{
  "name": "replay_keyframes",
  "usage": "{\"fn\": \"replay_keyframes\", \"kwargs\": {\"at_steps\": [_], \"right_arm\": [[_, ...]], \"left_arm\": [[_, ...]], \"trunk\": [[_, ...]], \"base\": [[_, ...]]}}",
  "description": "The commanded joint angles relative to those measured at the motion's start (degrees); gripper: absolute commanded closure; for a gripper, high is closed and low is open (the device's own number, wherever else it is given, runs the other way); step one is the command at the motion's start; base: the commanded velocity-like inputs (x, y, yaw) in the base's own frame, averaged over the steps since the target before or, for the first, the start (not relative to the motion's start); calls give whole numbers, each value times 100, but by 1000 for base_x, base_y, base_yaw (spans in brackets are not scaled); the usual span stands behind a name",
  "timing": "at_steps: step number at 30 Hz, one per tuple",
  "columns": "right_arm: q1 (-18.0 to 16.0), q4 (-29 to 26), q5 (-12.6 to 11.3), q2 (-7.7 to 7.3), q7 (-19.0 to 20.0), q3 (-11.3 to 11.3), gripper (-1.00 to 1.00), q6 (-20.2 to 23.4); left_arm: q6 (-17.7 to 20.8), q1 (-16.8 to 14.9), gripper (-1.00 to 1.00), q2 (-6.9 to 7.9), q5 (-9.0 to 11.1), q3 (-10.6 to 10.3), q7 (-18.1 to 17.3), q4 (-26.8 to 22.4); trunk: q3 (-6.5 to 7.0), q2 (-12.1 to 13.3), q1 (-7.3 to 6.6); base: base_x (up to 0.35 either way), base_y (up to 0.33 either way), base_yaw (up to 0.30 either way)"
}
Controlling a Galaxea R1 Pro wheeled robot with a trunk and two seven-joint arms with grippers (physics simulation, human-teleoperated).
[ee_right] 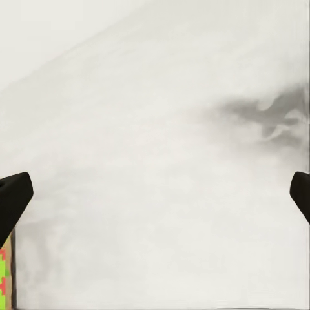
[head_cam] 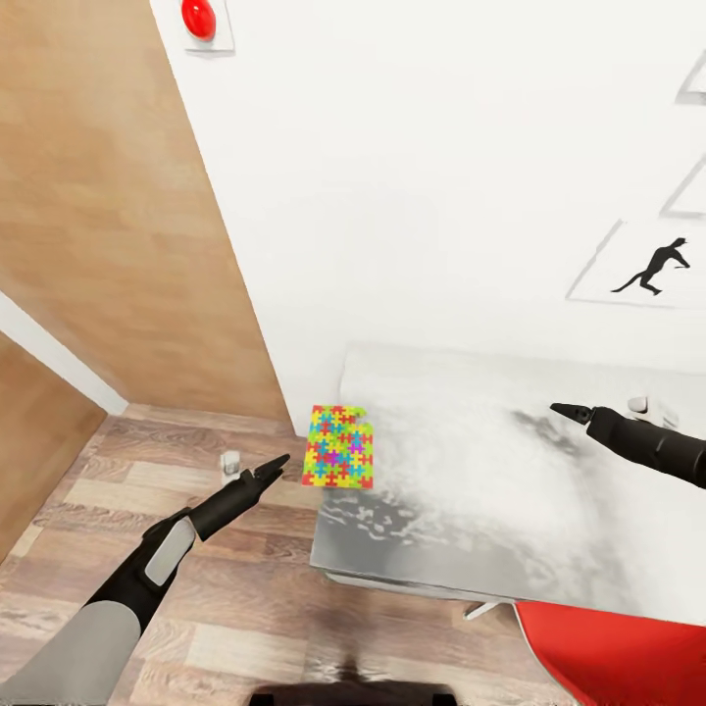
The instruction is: Put all the toys in the child's room - the three board games (two on the bed and one on the table), the two jigsaw puzzles on the table, and the tennis ball on the table - inside the toy box on the table in the child's room.
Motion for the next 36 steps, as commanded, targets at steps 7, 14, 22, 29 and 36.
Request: {"fn": "replay_keyframes", "kwargs": {"at_steps": [7, 14, 22, 29, 36], "right_arm": [[-7, -4, -59, 0, -57, 0, -100, 21], [-7, -4, -59, 0, -60, 5, -100, 18], [-7, -4, -59, 0, -63, 8, -100, 10], [-7, -4, -59, 4, -64, 9, -100, 8], [-7, -4, -59, 7, -64, 11, -100, 9]], "left_arm": [[62, -41, -100, 23, 51, 13, -10, 10], [67, -124, -100, 47, 54, 28, -8, 134], [53, -395, -100, 114, 93, 36, -25, 715], [37, -476, -100, 133, 100, 38, -74, 893], [30, -547, -100, 173, 90, 42, -108, 1022]], "trunk": [[-8, -9, 3], [-8, -9, 3], [-8, -9, 3], [-8, -9, 3], [-8, -9, 3]], "base": [[0, 0, -97], [0, 0, -38], [0, 0, -13], [0, 0, -5], [0, 0, -1]]}}
